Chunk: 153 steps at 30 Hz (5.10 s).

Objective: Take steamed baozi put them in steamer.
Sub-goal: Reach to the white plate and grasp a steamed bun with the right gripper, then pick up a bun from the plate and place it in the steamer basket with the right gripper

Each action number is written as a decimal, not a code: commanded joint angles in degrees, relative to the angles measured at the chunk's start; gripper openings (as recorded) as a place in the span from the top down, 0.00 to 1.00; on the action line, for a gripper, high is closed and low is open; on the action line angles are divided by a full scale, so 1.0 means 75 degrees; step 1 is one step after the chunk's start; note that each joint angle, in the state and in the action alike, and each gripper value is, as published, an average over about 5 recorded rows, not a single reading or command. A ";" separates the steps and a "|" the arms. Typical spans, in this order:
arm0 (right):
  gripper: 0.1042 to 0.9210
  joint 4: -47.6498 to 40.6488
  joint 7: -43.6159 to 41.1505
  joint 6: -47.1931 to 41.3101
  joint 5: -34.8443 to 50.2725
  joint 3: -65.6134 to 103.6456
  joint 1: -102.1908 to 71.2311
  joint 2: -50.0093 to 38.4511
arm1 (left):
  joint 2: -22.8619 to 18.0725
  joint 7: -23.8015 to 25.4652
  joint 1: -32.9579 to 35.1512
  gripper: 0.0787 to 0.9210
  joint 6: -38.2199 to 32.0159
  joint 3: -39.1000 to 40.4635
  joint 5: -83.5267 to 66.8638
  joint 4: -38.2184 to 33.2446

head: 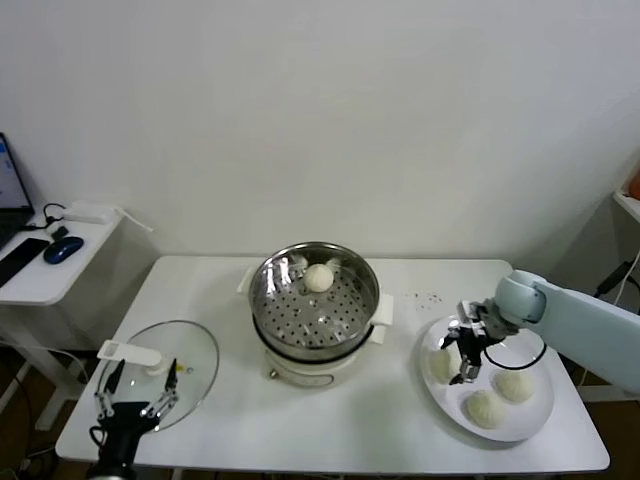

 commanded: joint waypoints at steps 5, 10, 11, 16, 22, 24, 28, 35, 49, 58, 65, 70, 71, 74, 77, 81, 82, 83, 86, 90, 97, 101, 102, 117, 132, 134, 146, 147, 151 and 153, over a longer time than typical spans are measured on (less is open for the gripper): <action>0.20 -0.0069 -0.0082 -0.0005 -0.0114 0.0096 -0.0055 0.0061 | 0.0000 -0.0006 0.0038 0.12 -0.0009 0.0010 -0.0013 -0.0013; 0.23 -0.0052 -0.0114 -0.0001 -0.0149 0.0177 -0.0090 0.0040 | -0.0011 -0.0006 0.0076 0.12 0.0017 0.0017 -0.0072 -0.0082; 0.23 -0.0040 -0.0117 0.0000 -0.0155 0.0191 -0.0095 0.0034 | -0.0014 -0.0006 0.0076 0.12 0.0018 0.0016 -0.0072 -0.0090; 0.23 -0.0010 -0.0134 0.0004 -0.0182 0.0229 -0.0097 0.0011 | -0.0022 -0.0014 0.0080 0.12 0.0010 0.0013 -0.0069 -0.0087; 0.24 -0.0006 -0.0154 0.0005 -0.0238 0.0267 -0.0137 -0.0007 | -0.0026 -0.0024 0.0112 0.12 -0.0006 0.0010 -0.0072 -0.0091; 0.25 -0.0009 -0.0154 0.0005 -0.0251 0.0297 -0.0170 -0.0009 | -0.0030 -0.0027 0.0117 0.12 -0.0007 0.0012 -0.0071 -0.0093; 0.26 0.0001 -0.0157 0.0007 -0.0255 0.0346 -0.0214 -0.0025 | -0.0037 -0.0029 0.0117 0.12 -0.0003 0.0020 -0.0071 -0.0101; 0.27 0.0070 -0.0176 0.0021 -0.0257 0.0400 -0.0201 -0.0083 | -0.0049 -0.0036 0.0103 0.12 -0.0002 0.0019 -0.0068 -0.0090; 0.31 0.0825 -0.0340 0.0110 0.0079 0.0165 0.0688 -0.0668 | -0.0067 -0.0041 0.0061 0.12 0.0007 0.0024 -0.0111 -0.0132; 0.32 0.1667 -0.0595 0.0431 0.1011 -0.1439 0.3396 -0.0885 | -0.0060 -0.0041 0.0010 0.12 0.0028 0.0029 -0.0118 -0.0124; 0.32 0.1876 -0.0734 0.0862 0.1606 -0.2617 0.5449 -0.0179 | -0.0046 -0.0041 -0.0018 0.12 0.0049 0.0033 -0.0111 -0.0109; 0.32 0.1806 -0.0788 0.1017 0.2078 -0.2970 0.6313 0.0889 | -0.0046 -0.0039 -0.0044 0.12 0.0079 0.0041 -0.0094 -0.0132; 0.32 0.1736 -0.0786 0.1012 0.2161 -0.2961 0.6373 0.1114 | -0.0045 -0.0039 -0.0049 0.12 0.0085 0.0041 -0.0092 -0.0136; 0.32 0.1404 -0.0733 0.0882 0.2430 -0.2895 0.6412 0.1786 | -0.0039 -0.0038 -0.0058 0.12 0.0097 0.0044 -0.0086 -0.0154; 0.31 0.0980 -0.0608 0.0543 0.2753 -0.2786 0.6224 0.2430 | -0.0042 -0.0039 -0.0069 0.12 0.0112 0.0056 -0.0077 -0.0199; 0.31 0.0493 -0.0447 0.0046 0.3021 -0.2554 0.5705 0.3173 | -0.0052 -0.0038 -0.0080 0.12 0.0130 0.0078 -0.0073 -0.0274; 0.31 0.0370 -0.0414 -0.0042 0.3032 -0.2500 0.5545 0.3349 | -0.0053 -0.0036 -0.0080 0.12 0.0131 0.0083 -0.0072 -0.0288; 0.31 0.0262 -0.0382 -0.0105 0.3023 -0.2462 0.5399 0.3504 | -0.0053 -0.0033 -0.0079 0.12 0.0129 0.0087 -0.0072 -0.0296; 0.31 -0.0080 -0.0266 -0.0266 0.2964 -0.2366 0.4938 0.3956 | -0.0049 -0.0024 -0.0067 0.12 0.0107 0.0101 -0.0089 -0.0307; 0.31 -0.0569 -0.0138 -0.0430 0.2877 -0.2218 0.4379 0.4457 | -0.0059 -0.0021 -0.0060 0.12 0.0085 0.0151 -0.0096 -0.0312; 0.31 -0.1434 -0.0014 -0.0599 0.2796 -0.1937 0.3673 0.5219 | -0.0037 -0.0008 -0.0081 0.12 0.0100 0.0184 -0.0118 -0.0341; 0.30 -0.1781 0.0077 -0.0699 0.2882 -0.1819 0.3415 0.5497 | 0.0006 -0.0003 -0.0062 0.12 0.0091 0.0156 -0.0176 -0.0303; 0.30 -0.1851 0.0099 -0.0718 0.2906 -0.1797 0.3364 0.5552 | 0.0012 -0.0002 -0.0063 0.12 0.0091 0.0151 -0.0185 -0.0293; 0.29 -0.2139 0.0245 -0.0869 0.2996 -0.1650 0.2911 0.5779 | 0.0038 0.0006 -0.0158 0.12 0.0102 0.0146 -0.0224 -0.0154; 0.29 -0.2156 0.0253 -0.0870 0.2935 -0.1608 0.2809 0.5745 | 0.0008 0.0005 -0.0239 0.12 0.0137 0.0170 -0.0199 -0.0112; 0.28 -0.2148 0.0239 -0.0863 0.2894 -0.1610 0.2803 0.5738 | 0.0009 0.0004 -0.0234 0.12 0.0133 0.0167 -0.0200 -0.0107; 0.12 -0.2063 0.0140 -0.0769 0.2830 -0.1534 0.2902 0.5572 | 0.0000 -0.0001 -0.0216 0.12 0.0128 0.0172 -0.0199 -0.0107; 0.12 -0.2052 0.0109 -0.0753 0.2832 -0.1521 0.2941 0.5531 | -0.0002 -0.0001 -0.0213 0.12 0.0129 0.0172 -0.0199 -0.0109; 0.12 -0.1828 -0.0065 -0.0653 0.2884 -0.1556 0.3235 0.5209 | -0.0015 -0.0004 -0.0201 0.12 0.0130 0.0172 -0.0199 -0.0117; 0.12 -0.1520 -0.0162 -0.0603 0.3008 -0.1632 0.3481 0.4890 | -0.0017 -0.0004 -0.0194 0.12 0.0130 0.0172 -0.0199 -0.0126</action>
